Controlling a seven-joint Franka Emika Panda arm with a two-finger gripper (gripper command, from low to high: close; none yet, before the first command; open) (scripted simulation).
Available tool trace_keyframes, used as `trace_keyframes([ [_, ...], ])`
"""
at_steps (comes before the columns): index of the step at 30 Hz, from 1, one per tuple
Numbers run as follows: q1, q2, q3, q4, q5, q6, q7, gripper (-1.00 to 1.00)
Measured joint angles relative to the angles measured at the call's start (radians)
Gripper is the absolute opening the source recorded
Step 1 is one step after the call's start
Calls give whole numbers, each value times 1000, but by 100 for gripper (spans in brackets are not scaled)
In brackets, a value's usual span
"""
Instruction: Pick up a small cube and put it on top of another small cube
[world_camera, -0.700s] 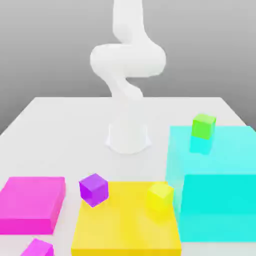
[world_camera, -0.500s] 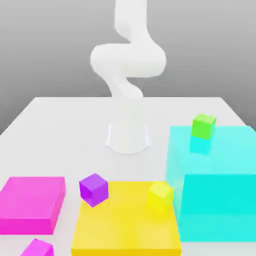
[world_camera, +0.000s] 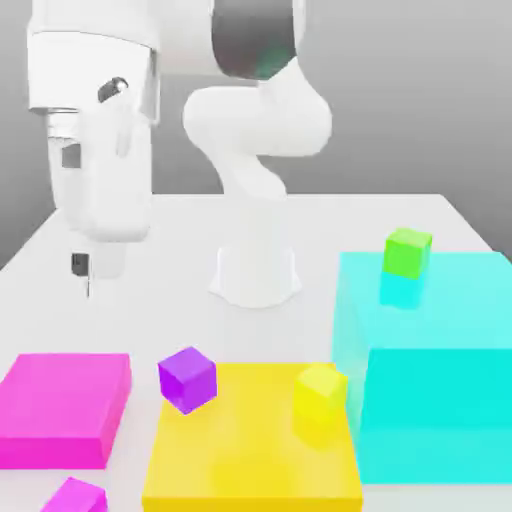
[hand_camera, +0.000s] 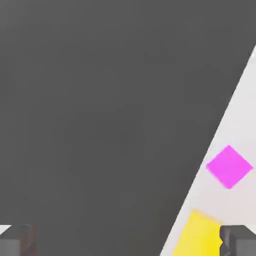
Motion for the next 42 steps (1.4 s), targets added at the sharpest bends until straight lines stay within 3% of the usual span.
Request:
trace_keyframes([
  [11,-3,369,-101,23,24,99,464,0],
  [15,-7,512,-104,50,41,192,494,0],
  [16,-10,544,-102,57,44,217,494,-100],
  [22,-11,560,-101,60,45,232,493,-100],
  [28,-7,394,-103,14,34,112,479,-100],
  [42,23,-111,-20,-323,51,-53,-76,-100],
])
